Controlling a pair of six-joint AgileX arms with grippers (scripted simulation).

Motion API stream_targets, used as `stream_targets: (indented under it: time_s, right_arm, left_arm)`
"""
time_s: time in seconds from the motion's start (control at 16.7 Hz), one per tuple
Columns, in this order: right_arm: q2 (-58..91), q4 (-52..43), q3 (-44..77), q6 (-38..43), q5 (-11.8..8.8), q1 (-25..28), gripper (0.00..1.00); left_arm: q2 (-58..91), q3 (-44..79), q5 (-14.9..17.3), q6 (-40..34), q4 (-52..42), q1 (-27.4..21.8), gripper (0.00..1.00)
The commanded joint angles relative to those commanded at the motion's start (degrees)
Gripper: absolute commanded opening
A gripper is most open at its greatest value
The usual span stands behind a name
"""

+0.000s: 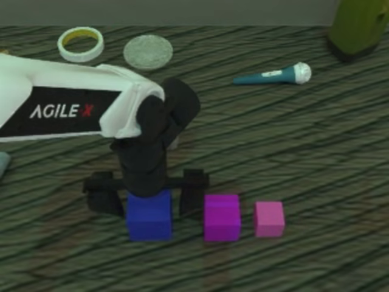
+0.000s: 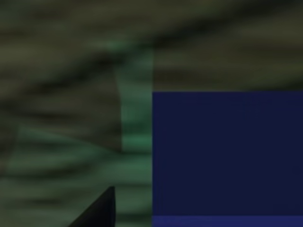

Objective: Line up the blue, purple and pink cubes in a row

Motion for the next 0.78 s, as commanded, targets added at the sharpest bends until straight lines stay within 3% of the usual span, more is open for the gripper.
stream_targets:
  time_s: [0.3, 0.78]
  right_arm:
    - [0.0, 0.0, 0.0, 0.0, 0.0, 0.0, 1.00]
    - [0.0, 0.0, 0.0, 0.0, 0.0, 0.0, 1.00]
  left_arm:
    - [-0.3, 0.8, 0.0, 0.0, -1.0, 0.0, 1.00]
    - [-5.5, 9.3, 0.0, -0.3, -14.9, 1.0, 1.00]
